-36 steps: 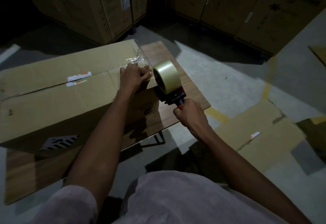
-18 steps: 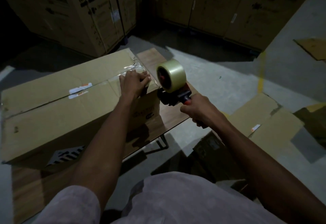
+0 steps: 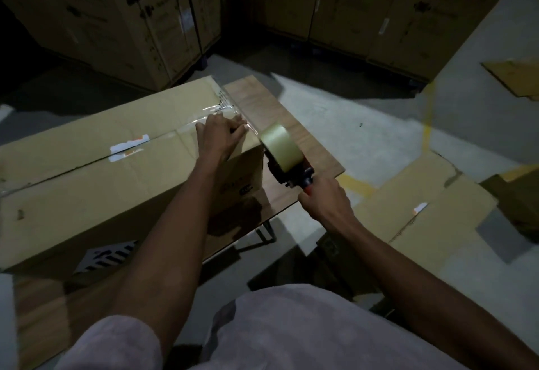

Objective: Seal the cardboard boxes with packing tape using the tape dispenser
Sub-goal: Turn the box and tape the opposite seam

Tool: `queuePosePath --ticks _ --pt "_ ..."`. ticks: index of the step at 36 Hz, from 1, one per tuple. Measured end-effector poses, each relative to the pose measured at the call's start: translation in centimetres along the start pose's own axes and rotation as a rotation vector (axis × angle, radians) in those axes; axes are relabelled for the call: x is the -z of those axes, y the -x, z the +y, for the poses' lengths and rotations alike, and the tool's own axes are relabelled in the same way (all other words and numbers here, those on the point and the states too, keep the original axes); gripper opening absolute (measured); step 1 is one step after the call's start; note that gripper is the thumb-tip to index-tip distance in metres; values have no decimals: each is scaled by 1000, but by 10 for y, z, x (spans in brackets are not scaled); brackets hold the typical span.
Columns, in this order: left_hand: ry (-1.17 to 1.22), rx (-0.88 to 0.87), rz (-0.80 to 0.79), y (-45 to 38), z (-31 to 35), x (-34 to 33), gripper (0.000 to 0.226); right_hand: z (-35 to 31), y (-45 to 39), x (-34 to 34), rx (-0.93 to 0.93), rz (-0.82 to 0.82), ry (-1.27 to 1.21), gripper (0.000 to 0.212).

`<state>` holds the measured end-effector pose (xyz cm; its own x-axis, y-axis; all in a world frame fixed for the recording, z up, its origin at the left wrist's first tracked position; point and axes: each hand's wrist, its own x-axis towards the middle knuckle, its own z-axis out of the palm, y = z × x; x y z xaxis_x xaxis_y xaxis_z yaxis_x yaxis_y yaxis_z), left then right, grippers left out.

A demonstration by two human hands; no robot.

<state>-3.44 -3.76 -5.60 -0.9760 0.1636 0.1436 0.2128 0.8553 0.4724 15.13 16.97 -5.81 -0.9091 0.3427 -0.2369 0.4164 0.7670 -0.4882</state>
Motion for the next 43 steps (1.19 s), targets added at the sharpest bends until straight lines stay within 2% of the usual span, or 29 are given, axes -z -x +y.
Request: queuePosePath --ticks 4,7,12,15,18,24,30,34,39,43 --pt "-24 8 17 2 1 -3 34 10 1 -9 -65 9 -260 18" --pt "-54 -15 -11 4 0 -2 43 15 -4 -8 -128 30 -391 22" --pt "-256 -66 -141 11 7 1 100 21 -6 -13 -235 77 -504 18" --pt "-318 -99 -144 16 10 3 114 23 -6 -21 -255 94 -529 21" --pt "-329 -99 -185 19 14 -1 106 25 -7 -29 -268 103 -548 29" --pt "-298 16 -144 26 34 -15 92 15 -23 -31 -338 177 -599 58" --pt "-362 129 -92 31 49 -30 91 13 -66 -32 -277 205 -504 50" --pt "-387 211 -67 37 53 -39 92 6 -98 -35 -269 163 -464 45" --pt "-405 297 10 41 65 -53 86 0 -132 -41 -244 120 -414 47" --pt "-511 324 30 46 70 -62 83 5 -154 -45 -231 128 -394 44"
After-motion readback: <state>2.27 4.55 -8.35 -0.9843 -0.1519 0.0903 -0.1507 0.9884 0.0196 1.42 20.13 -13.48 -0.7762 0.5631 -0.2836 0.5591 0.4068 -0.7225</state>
